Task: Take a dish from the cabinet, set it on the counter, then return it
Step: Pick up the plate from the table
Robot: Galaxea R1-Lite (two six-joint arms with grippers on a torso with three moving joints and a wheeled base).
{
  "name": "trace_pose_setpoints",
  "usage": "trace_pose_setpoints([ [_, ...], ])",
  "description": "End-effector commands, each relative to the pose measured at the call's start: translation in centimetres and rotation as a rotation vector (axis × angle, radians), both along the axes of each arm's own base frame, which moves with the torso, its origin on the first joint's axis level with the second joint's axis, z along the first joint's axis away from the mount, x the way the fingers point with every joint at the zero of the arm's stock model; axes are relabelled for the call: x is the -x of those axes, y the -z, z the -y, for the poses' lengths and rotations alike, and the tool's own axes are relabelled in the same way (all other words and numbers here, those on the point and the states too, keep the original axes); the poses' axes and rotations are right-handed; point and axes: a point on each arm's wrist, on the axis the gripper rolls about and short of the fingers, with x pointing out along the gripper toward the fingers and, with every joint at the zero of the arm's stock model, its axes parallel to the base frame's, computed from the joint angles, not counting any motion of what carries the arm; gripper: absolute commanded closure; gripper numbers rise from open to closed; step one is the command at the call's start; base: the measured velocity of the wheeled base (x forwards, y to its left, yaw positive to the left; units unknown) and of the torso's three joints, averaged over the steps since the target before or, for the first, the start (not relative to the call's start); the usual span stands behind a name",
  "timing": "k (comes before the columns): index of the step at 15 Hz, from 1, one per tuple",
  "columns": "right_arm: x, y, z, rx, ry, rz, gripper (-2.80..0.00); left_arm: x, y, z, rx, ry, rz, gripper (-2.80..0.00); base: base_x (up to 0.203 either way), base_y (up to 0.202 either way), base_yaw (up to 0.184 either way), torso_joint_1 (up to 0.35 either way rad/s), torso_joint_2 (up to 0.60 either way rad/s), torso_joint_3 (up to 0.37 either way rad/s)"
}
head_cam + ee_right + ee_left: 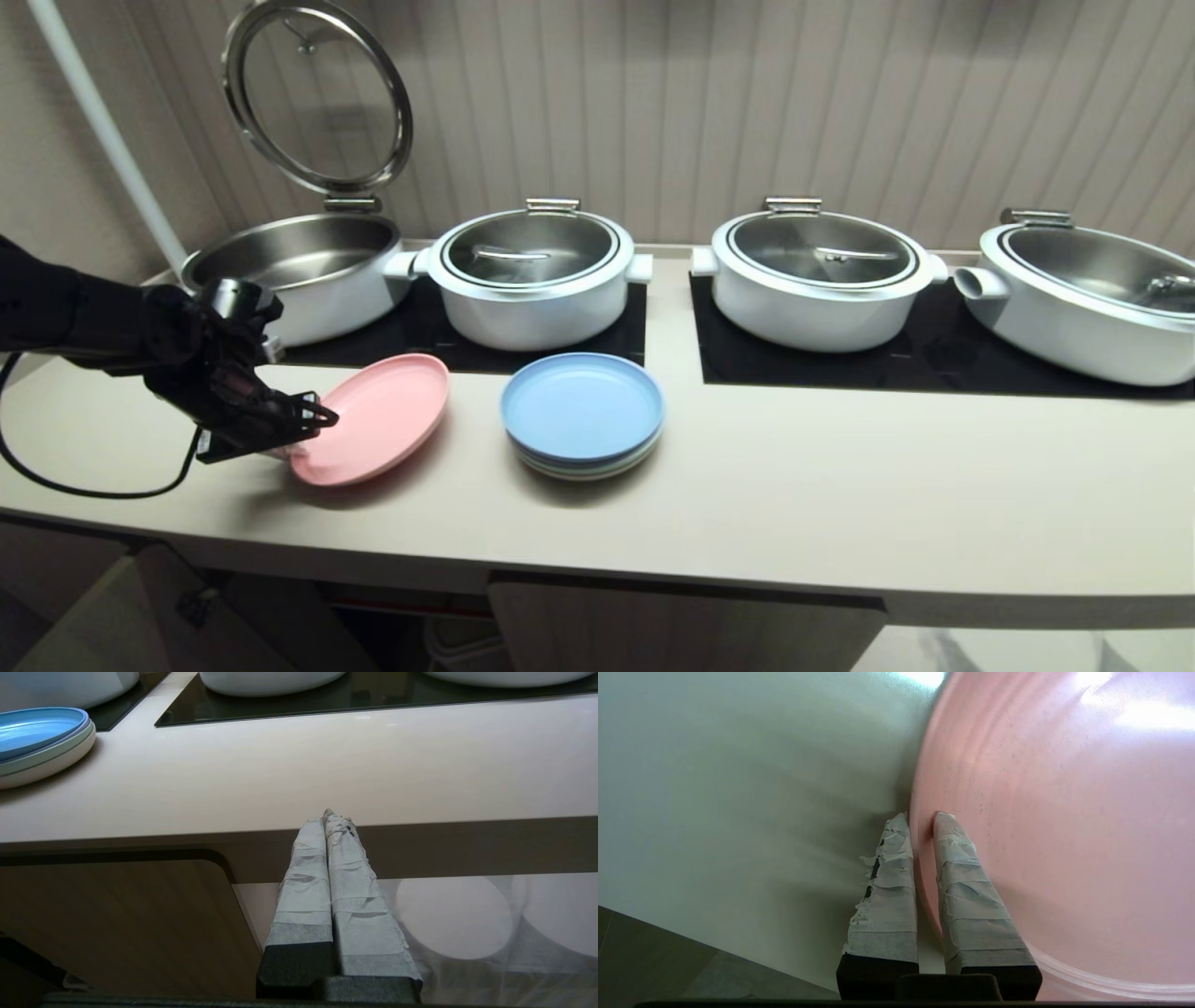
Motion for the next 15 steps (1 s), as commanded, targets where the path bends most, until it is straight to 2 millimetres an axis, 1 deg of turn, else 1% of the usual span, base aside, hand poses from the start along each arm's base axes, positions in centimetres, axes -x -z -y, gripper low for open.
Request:
trace_pose_setpoints([
  [1,0.0,0.0,0.0,-0.001,0.000,0.001,0.00,0.1,-0.1,0.0,0.000,-0.001,0.001,0.00,0.000,0.000,0.000,0.000,0.00,0.000],
  [7,0.0,0.0,0.0,-0.001,0.000,0.001,0.00,0.0,-0.6,0.0,-0.001,0.002,0.017,0.00,0.000,0.000,0.000,0.000,0.00,0.000],
  [15,0.0,0.0,0.0,-0.001,0.000,0.001,0.00,1.1,-3.0,0.4,0.046,-0.003,0.081,0.00,0.000,0.000,0.000,0.000,0.00,0.000],
])
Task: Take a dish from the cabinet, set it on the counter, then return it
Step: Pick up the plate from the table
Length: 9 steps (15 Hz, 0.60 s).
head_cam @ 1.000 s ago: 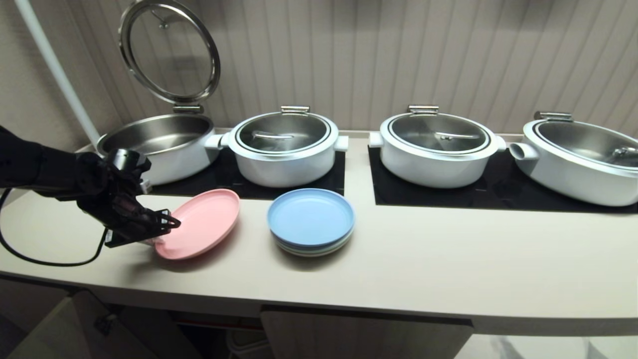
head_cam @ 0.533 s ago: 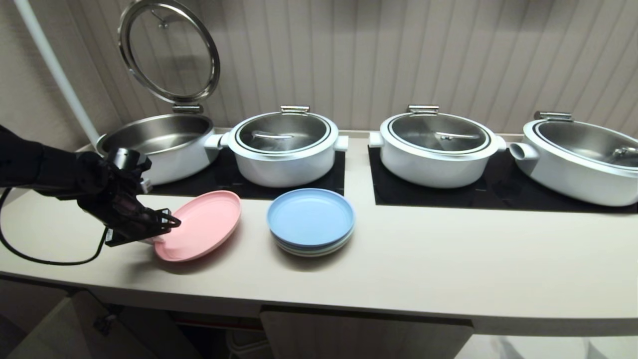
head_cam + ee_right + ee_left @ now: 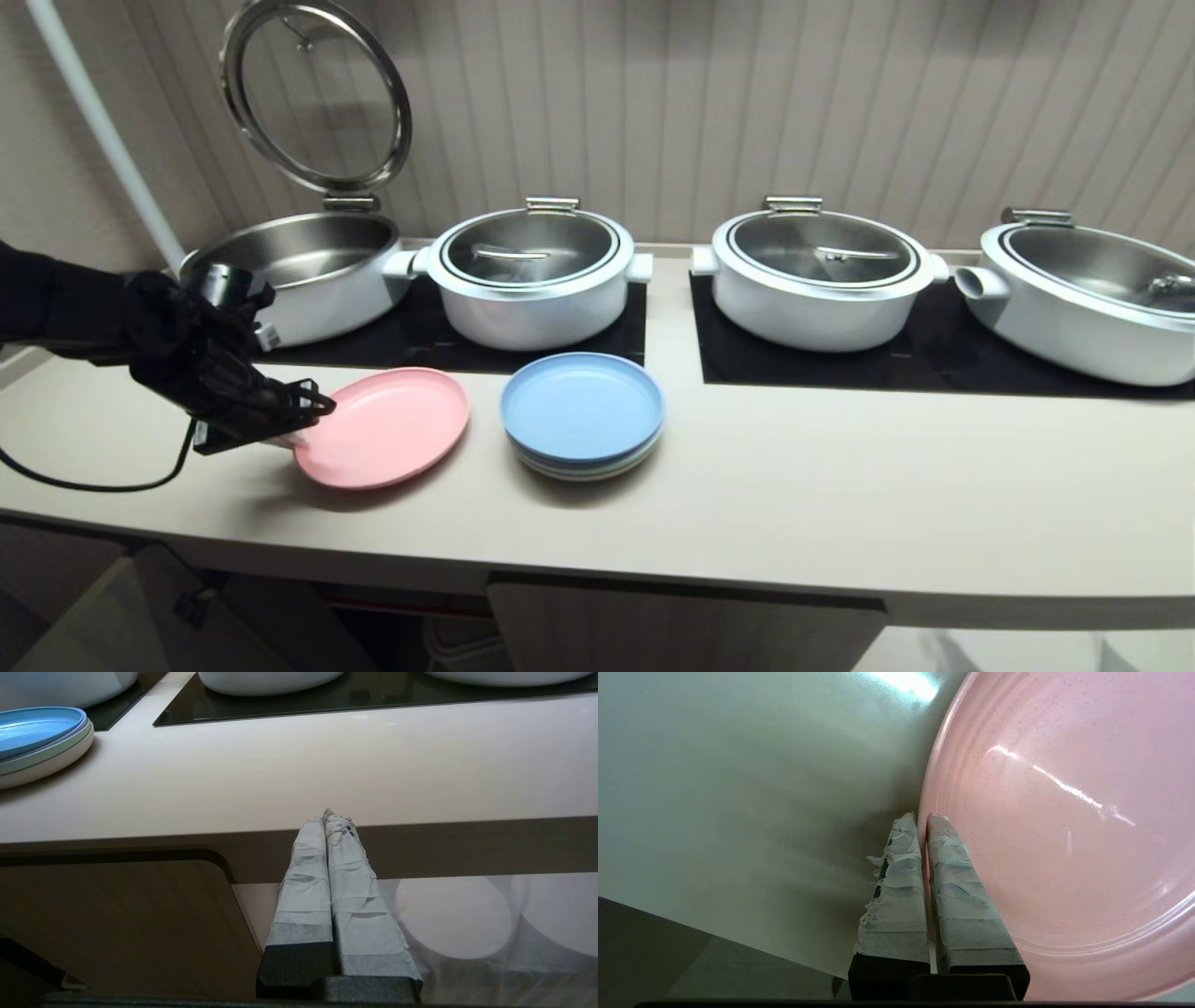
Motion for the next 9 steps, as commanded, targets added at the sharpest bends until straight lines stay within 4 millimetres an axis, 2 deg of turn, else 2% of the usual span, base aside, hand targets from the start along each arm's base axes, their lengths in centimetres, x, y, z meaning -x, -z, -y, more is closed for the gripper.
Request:
trace_pose_setpoints([
  [1,0.0,0.0,0.0,-0.001,0.000,0.001,0.00,0.6,-1.0,0.1,0.010,-0.001,0.021,0.00,0.000,0.000,0.000,0.000,0.00,0.000],
  [9,0.0,0.0,0.0,-0.001,0.000,0.001,0.00,3.6,-0.8,0.6,0.100,-0.018,-0.019,0.00,0.000,0.000,0.000,0.000,0.00,0.000],
])
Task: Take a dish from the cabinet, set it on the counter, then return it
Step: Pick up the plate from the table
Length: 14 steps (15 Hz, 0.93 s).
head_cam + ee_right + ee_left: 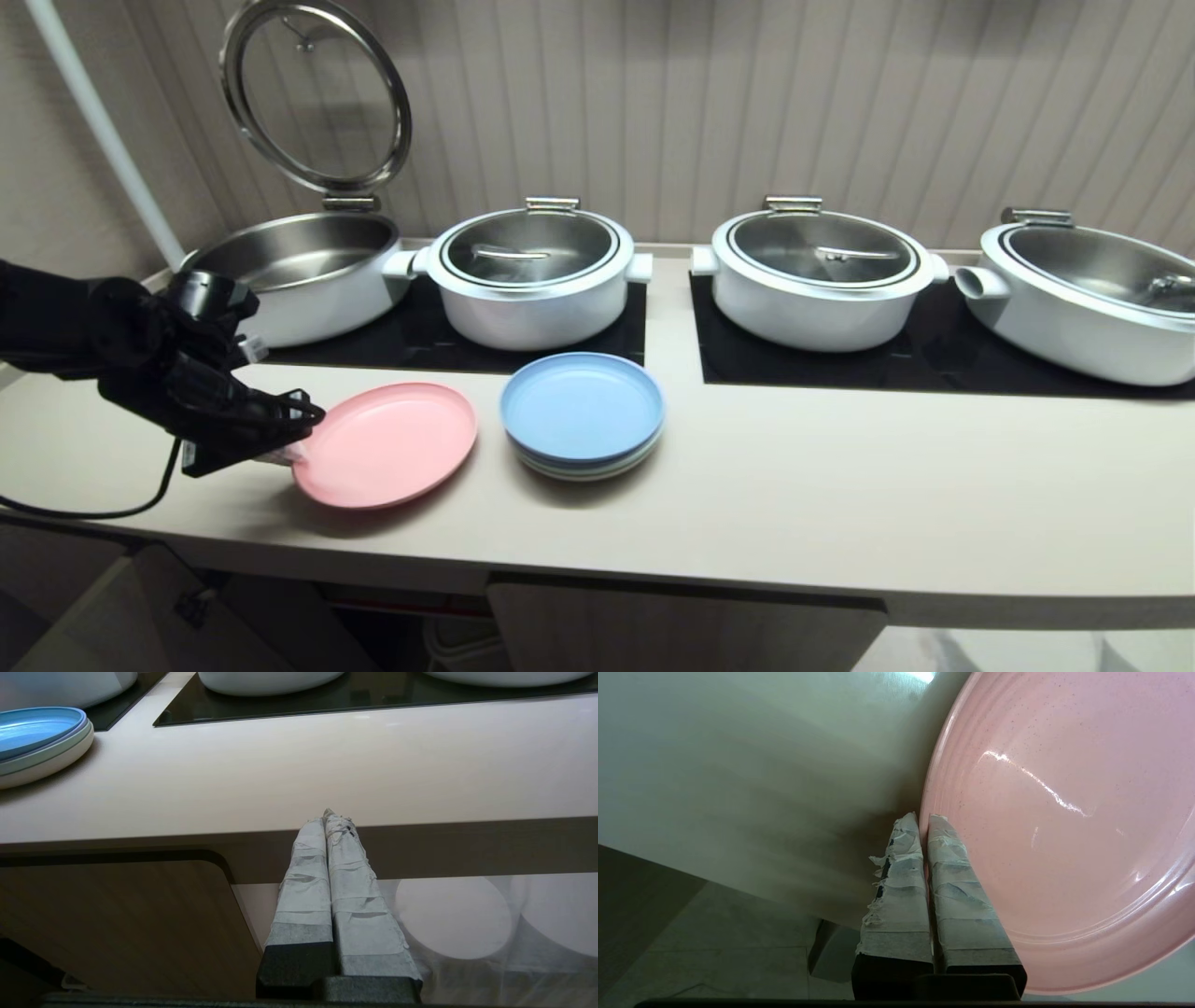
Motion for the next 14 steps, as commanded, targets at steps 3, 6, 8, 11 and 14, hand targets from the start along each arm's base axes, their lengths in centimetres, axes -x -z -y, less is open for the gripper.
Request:
trace_pose_setpoints([
  [3,0.0,0.0,0.0,-0.001,0.000,0.001,0.00,1.8,-0.7,0.3,0.070,-0.035,0.004,0.00,0.000,0.000,0.000,0.000,0.00,0.000],
  [6,0.0,0.0,0.0,-0.001,0.000,0.001,0.00,3.2,-0.5,0.2,0.088,-0.055,-0.017,0.00,0.000,0.000,0.000,0.000,0.00,0.000],
  [8,0.0,0.0,0.0,-0.001,0.000,0.001,0.00,4.2,-0.4,-0.3,0.103,-0.070,-0.027,0.00,0.000,0.000,0.000,0.000,0.00,0.000],
  [11,0.0,0.0,0.0,-0.001,0.000,0.001,0.00,4.8,-0.8,-1.1,0.126,-0.093,-0.012,0.00,0.000,0.000,0.000,0.000,0.00,0.000],
  [14,0.0,0.0,0.0,-0.001,0.000,0.000,0.00,6.1,-0.7,-1.2,0.143,-0.100,-0.024,0.00,0.000,0.000,0.000,0.000,0.00,0.000],
])
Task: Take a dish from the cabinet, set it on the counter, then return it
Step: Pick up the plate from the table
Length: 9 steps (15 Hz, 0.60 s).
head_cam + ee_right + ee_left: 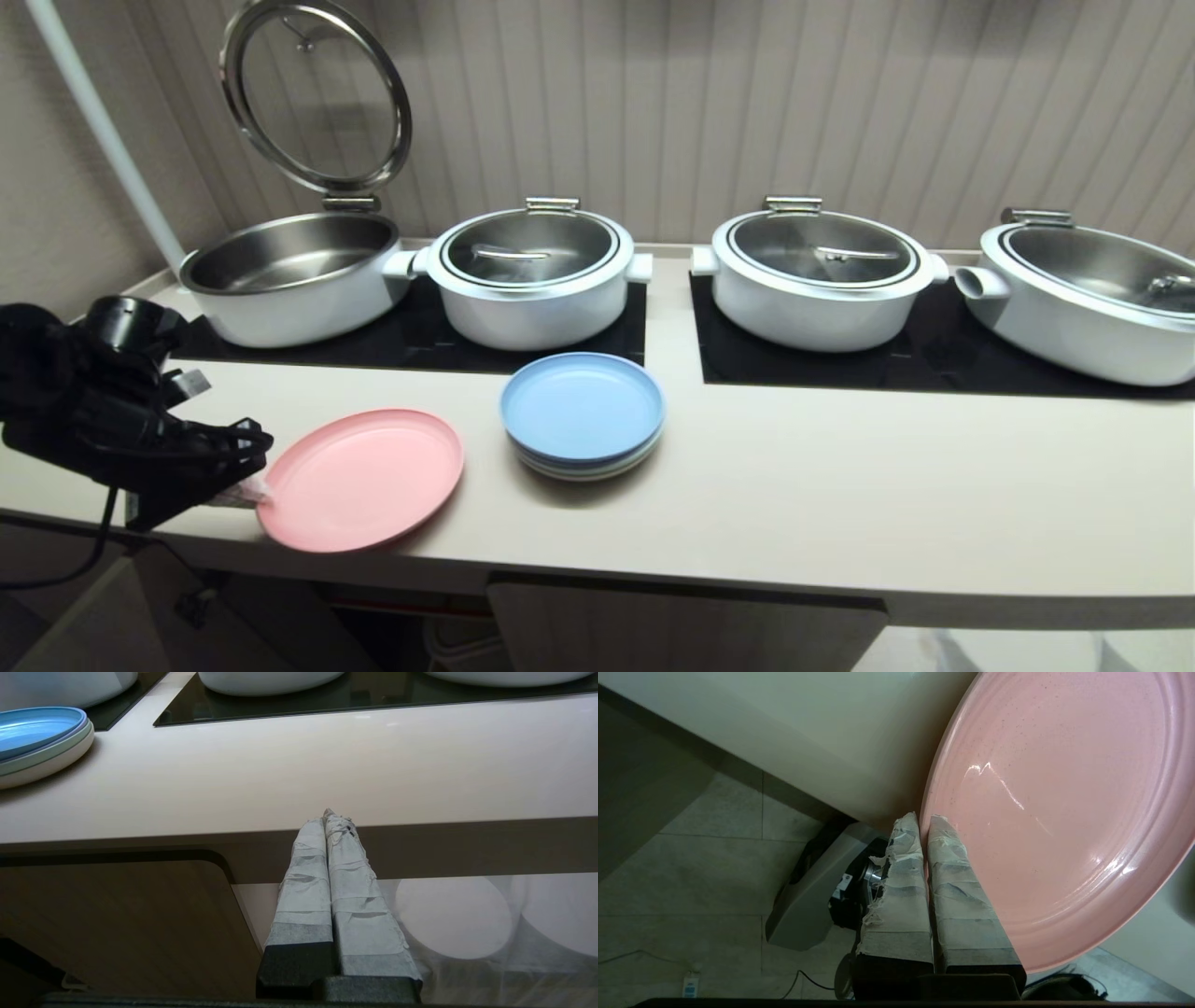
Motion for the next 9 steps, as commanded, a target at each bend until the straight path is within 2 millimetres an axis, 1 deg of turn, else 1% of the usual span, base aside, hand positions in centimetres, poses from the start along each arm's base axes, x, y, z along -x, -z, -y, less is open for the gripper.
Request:
trace_pose_setpoints([
  [1,0.0,0.0,0.0,-0.001,0.000,0.000,0.00,1.2,-0.3,0.2,0.018,0.001,0.005,0.00,0.000,0.000,0.000,0.000,0.00,0.000],
  [3,0.0,0.0,0.0,-0.001,0.000,-0.001,0.00,2.2,-0.6,0.5,0.048,0.016,0.013,0.00,0.000,0.000,0.000,0.000,0.00,0.000],
  [9,0.0,0.0,0.0,-0.001,0.000,0.001,0.00,4.1,-0.7,1.0,0.082,0.029,0.014,0.00,0.000,0.000,0.000,0.000,0.00,0.000],
])
